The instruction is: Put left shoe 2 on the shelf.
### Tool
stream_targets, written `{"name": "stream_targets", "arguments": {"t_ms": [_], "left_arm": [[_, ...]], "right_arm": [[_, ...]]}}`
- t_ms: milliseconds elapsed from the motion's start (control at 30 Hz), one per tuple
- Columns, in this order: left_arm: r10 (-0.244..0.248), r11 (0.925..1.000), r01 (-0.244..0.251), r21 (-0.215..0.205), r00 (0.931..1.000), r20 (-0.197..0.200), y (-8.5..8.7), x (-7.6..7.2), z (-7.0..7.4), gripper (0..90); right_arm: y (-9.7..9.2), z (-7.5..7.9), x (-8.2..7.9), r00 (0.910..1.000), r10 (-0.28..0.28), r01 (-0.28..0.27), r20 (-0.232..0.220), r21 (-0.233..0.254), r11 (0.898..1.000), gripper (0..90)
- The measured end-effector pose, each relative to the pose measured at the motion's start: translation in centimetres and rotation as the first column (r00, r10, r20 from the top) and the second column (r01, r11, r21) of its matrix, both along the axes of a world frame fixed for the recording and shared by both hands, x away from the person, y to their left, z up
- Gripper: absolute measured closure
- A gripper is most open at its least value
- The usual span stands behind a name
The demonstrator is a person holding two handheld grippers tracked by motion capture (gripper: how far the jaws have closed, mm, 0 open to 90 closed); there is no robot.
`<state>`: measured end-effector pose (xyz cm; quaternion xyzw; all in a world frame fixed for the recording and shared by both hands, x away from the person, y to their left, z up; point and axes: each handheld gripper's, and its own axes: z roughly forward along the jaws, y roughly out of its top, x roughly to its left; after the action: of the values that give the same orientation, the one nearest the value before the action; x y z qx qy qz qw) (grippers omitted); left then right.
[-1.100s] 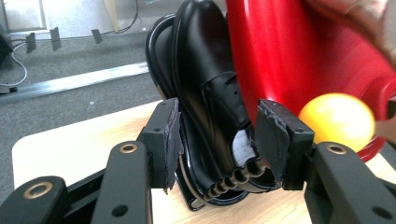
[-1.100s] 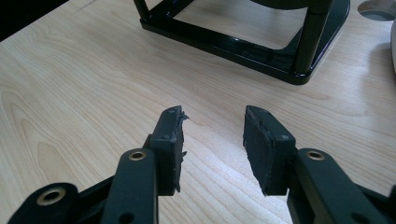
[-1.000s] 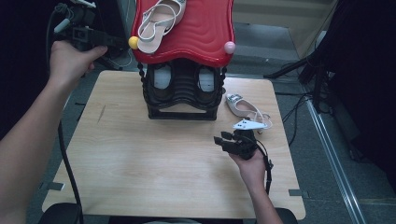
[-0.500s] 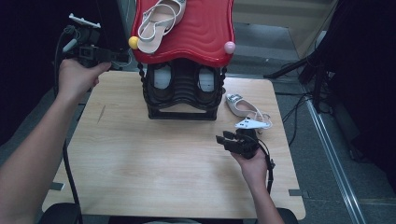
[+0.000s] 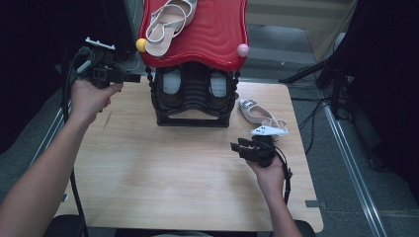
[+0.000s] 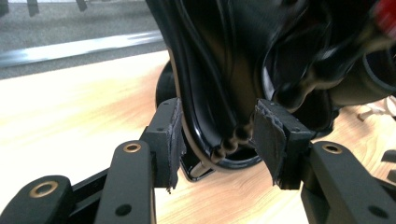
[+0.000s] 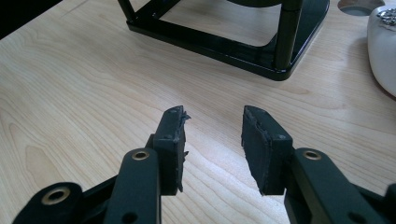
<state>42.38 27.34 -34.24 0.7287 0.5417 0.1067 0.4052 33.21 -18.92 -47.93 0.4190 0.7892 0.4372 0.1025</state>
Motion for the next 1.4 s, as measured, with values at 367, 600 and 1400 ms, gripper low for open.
{"name": "stream_targets", "arguments": {"t_ms": [367, 600, 1400], "left_arm": [[0.026, 0.9996, -0.026, -0.009, 0.9994, -0.025, 0.6, -1.2, -3.5, 52.8], [0.018, 0.9998, -0.018, -0.003, 0.9994, -0.028, 0.2, -2.4, -4.9, 52.7], [0.005, 0.9993, -0.007, -0.036, 0.9984, -0.056, -0.3, -6.0, -11.3, 52.4]], "right_arm": [[-0.7, 0.1, 0.6, 0.9998, -0.019, 0.019, 0.006, 0.003, 1.0, 60.7], [-1.1, 0.1, 1.4, 0.9994, -0.033, 0.033, 0.001, 0.01, 0.999, 60.7], [-1.8, -0.4, 2.8, 0.9967, -0.079, 0.078, -0.018, -0.027, 0.997, 80.4]]}}
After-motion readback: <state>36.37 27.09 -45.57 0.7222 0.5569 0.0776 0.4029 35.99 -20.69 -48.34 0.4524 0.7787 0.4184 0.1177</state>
